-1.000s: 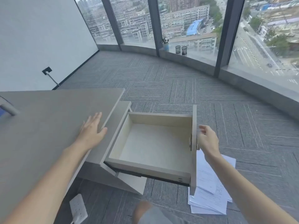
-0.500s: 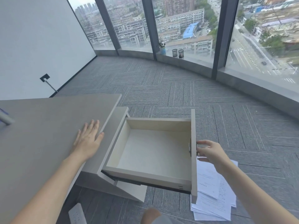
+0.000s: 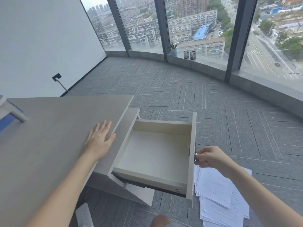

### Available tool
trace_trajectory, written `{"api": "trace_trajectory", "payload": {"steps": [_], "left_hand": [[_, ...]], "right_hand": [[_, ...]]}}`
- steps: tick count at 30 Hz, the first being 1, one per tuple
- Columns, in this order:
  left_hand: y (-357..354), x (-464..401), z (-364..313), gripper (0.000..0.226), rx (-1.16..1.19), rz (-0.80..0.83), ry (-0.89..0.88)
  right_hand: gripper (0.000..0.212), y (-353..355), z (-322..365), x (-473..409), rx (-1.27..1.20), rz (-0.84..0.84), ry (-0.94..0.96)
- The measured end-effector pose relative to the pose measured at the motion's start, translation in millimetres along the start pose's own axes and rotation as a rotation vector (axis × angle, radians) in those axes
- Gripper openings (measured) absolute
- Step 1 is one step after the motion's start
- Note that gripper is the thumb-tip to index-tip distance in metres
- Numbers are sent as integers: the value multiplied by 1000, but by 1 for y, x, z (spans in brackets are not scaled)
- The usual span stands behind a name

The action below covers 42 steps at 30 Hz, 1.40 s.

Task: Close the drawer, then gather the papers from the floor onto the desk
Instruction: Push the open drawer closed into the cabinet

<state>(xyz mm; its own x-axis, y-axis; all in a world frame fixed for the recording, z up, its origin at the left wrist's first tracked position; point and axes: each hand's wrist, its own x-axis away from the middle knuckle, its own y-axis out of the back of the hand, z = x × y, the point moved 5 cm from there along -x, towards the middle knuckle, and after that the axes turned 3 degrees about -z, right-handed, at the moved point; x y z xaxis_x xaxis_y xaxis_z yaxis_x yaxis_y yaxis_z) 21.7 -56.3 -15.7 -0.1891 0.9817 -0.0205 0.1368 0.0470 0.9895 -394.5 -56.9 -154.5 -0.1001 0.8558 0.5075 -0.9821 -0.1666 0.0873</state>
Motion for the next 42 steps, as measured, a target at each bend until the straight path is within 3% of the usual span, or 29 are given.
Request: {"api": "trace_trajectory", "payload": {"steps": [9,15,19,42], "left_hand": [[-1,-5,3,65,-41,38,-19],[0,-19,4,74,-69,57,-40],[-1,-19,7,74,-76,52,-47],[-1,-18,3,73,-65,39,-46]], "right_hand": [[19,-36,9,-13,133,152,-92],[33,-67,20,-20,309,274,-81],[24,-90,25,-26,292,327,-84],[22,-207,46,-70,223,419,-38]]}}
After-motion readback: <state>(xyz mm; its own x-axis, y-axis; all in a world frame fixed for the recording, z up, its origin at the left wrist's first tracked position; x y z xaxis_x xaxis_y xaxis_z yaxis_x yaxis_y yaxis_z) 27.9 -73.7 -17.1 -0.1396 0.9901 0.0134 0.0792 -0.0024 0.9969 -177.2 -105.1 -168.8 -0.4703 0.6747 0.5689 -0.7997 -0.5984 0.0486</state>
